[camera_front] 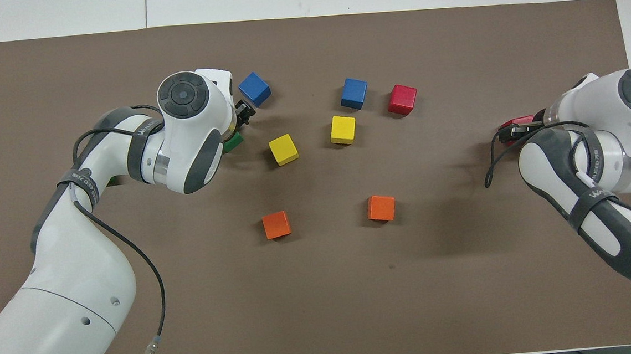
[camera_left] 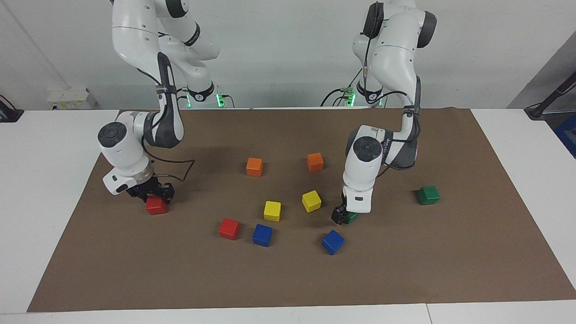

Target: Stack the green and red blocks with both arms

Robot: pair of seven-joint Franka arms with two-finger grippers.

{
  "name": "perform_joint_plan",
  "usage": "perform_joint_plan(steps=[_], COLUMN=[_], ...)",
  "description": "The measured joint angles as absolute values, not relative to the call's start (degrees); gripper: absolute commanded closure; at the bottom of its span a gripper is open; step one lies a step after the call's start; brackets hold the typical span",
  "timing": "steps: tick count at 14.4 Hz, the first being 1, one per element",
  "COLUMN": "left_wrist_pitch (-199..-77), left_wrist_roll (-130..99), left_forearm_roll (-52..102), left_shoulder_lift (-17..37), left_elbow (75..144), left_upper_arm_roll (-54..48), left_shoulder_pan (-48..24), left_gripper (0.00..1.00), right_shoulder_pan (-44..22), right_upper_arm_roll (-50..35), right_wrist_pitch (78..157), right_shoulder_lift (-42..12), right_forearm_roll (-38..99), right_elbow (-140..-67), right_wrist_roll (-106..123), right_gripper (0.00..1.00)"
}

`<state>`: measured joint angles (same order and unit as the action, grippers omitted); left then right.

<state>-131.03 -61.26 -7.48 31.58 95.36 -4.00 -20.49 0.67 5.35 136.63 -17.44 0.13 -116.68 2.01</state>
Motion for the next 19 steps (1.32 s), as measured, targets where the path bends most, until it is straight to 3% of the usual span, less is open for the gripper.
perform_joint_plan(steps=[1, 2, 3, 6, 9, 15, 19], left_wrist_pitch=[-131.90, -132.31, -132.54, -130.76, -120.31, -112.47, -113.19], left_wrist_roll=[-61.40, -61.42, -61.43, -61.28, -49.35, -9.45, 0.59], left_forearm_roll=[-7.49, -7.49, -7.49, -7.64, -7.91, -4.14, -3.70], left_shoulder_lift=[31.41, 31.24, 31.05, 29.94, 28.49, 16.83, 15.88], left_elbow=[96.18, 96.78, 97.17, 96.75, 92.56, 98.39, 101.54], left_upper_arm_roll=[-3.81, -3.61, -3.46, -2.90, -2.41, -2.09, -2.16], left_shoulder_pan=[-20.56, -20.56, -20.55, -20.45, -17.50, -0.51, 3.15], left_gripper=[0.43, 0.88, 1.00, 1.00, 1.00, 1.00, 1.00], right_shoulder_pan=[0.64, 0.55, 0.38, -1.19, -6.54, -16.46, -18.72], right_upper_arm_roll=[5.30, 5.23, 5.17, 4.91, 4.79, 4.50, 4.46], right_wrist_pitch=[136.36, 135.29, 133.20, 122.31, 114.50, 114.97, 116.33], right_shoulder_lift=[-17.43, -17.42, -17.37, -17.09, -17.25, -22.35, -29.52], right_forearm_roll=[0.12, 0.13, 0.12, 0.12, 0.07, 0.05, 0.05], right_elbow=[-116.11, -115.18, -113.75, -105.24, -97.12, -92.95, -86.46], right_wrist_roll=[2.01, 2.01, 2.01, -0.31, -10.59, -29.42, -34.00], right_gripper=[0.00, 0.00, 0.00, 0.00, 0.00, 0.00, 0.00])
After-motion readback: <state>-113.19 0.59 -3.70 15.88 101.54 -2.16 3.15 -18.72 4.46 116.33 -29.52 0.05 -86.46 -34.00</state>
